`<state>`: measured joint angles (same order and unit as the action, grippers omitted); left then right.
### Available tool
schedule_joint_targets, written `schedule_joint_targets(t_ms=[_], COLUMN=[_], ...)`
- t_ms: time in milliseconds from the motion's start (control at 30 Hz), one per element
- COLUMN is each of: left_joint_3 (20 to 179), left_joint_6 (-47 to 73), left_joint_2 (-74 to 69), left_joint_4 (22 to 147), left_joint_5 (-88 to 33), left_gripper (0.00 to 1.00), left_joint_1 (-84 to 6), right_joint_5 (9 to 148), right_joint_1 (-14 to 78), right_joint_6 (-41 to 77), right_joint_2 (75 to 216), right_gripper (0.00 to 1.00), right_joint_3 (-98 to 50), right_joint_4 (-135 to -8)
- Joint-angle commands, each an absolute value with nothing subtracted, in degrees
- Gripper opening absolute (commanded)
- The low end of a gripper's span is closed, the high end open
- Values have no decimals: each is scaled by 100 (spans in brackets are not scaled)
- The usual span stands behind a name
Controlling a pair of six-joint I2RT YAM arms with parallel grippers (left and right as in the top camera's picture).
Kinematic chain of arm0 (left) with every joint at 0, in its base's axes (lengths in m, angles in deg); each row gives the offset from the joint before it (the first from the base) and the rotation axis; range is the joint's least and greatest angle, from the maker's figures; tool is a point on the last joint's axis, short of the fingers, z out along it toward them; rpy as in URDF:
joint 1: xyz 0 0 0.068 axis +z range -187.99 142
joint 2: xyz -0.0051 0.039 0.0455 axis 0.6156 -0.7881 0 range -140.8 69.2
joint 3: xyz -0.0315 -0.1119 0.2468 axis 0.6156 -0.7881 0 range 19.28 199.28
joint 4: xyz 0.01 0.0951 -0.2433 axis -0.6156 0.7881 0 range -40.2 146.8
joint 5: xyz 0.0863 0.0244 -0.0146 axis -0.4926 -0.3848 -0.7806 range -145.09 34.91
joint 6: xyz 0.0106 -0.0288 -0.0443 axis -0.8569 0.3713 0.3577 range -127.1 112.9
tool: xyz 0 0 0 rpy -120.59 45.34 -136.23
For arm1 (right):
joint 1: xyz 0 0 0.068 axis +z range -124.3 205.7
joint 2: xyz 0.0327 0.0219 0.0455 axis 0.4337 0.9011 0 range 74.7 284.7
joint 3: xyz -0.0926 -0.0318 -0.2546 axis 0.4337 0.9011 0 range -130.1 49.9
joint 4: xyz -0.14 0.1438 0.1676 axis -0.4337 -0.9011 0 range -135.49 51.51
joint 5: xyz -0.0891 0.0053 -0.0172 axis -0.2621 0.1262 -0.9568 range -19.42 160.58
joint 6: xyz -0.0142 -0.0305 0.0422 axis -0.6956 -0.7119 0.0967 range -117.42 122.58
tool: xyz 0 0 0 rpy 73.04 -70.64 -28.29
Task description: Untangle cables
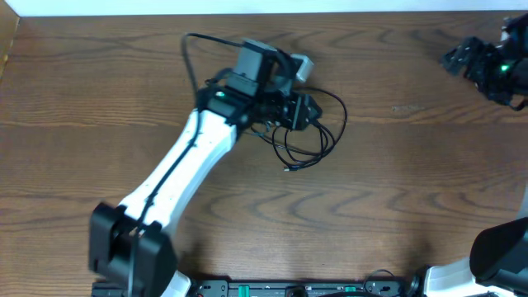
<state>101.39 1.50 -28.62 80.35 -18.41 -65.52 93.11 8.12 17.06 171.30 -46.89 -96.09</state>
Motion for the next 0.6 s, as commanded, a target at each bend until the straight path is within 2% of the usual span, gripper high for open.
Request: schedule_joint_targets(t_ms=[0,233,400,567], left_joint_3=[10049,10049,10049,10049], left_joint_6=[140,935,953,950], left_joint_2=[-3413,-4359,-4991,-5522], left_joint_4=[7853,6771,5783,5119], left_joint_5=[-1950,-2815,-3377,-3799], left_gripper=[45,46,55,60], left_joint_1=[-6804,-7320,-7650,-7881], right_joint_5=[9311,9042,8865,8847], right_joint_1=[878,878,878,878], right_joint_6=[1516,1516,1483,1315], right_joint_2=[17158,17158,17158,17158], right_gripper=[99,99,99,99], right_joint_3=[-4659,-4639,-4639,-4637], right_joint_4=[-9754,-9981,-10248,-10368])
